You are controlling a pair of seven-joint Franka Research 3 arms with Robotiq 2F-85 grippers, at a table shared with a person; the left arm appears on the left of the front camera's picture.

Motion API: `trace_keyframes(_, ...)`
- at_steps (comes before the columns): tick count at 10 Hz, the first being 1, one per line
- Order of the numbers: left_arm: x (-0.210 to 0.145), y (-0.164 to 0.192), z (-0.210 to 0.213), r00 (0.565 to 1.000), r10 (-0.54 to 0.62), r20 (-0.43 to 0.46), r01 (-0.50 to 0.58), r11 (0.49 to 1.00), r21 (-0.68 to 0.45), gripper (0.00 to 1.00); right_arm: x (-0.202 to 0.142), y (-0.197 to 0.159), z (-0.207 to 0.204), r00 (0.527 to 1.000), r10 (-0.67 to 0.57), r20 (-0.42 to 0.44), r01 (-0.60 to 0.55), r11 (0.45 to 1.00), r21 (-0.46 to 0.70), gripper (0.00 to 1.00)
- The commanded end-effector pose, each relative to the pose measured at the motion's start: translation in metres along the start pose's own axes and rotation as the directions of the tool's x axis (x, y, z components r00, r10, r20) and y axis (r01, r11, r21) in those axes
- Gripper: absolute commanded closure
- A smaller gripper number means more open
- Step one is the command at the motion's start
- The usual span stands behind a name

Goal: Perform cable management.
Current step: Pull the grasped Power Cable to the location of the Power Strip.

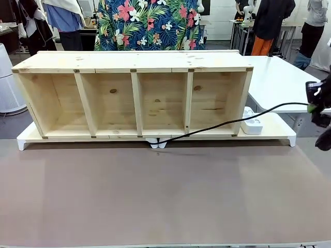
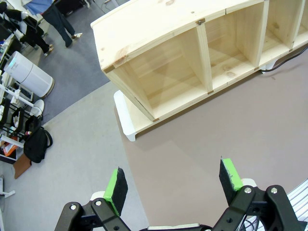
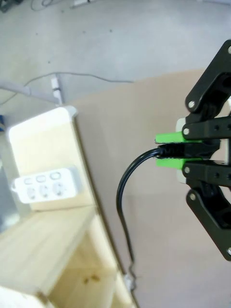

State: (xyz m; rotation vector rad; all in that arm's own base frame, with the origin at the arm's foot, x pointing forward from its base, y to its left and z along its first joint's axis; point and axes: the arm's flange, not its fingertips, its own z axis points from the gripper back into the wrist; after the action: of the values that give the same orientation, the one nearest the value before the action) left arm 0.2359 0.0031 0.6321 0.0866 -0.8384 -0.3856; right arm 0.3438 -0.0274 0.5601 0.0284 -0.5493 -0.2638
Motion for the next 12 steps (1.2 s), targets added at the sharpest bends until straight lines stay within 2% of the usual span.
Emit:
trace_keyframes(1,0.003,0.0,-0.002,1.0,0.015,0.009,-0.015,1.0,0.005,0.0,0.04,-0.007,-0.005,0.997,-0.007,0.079,0.009,1.0,-0.026,0.85)
trace_keyframes(4,0.003,0.0,-0.002,1.0,0.015,0.009,-0.015,1.0,0.005,0.0,0.076,0.003,-0.012,0.983,0.039,0.179,-0.037,0.999,-0.012,0.85)
trace_keyframes(6,0.003,0.0,-0.002,1.0,0.015,0.009,-0.015,1.0,0.005,0.0,0.095,0.01,-0.026,0.98,0.044,0.196,-0.042,0.999,-0.014,0.85)
trace_keyframes(9,0.003,0.0,-0.002,1.0,0.015,0.009,-0.015,1.0,0.005,0.0,0.114,0.033,-0.044,0.966,0.067,0.25,-0.083,0.995,0.056,0.85)
trace_keyframes(12,0.003,0.0,-0.002,1.0,0.015,0.009,-0.015,1.0,0.005,0.0,0.123,0.061,-0.055,0.959,0.125,0.254,-0.147,0.987,0.07,0.85)
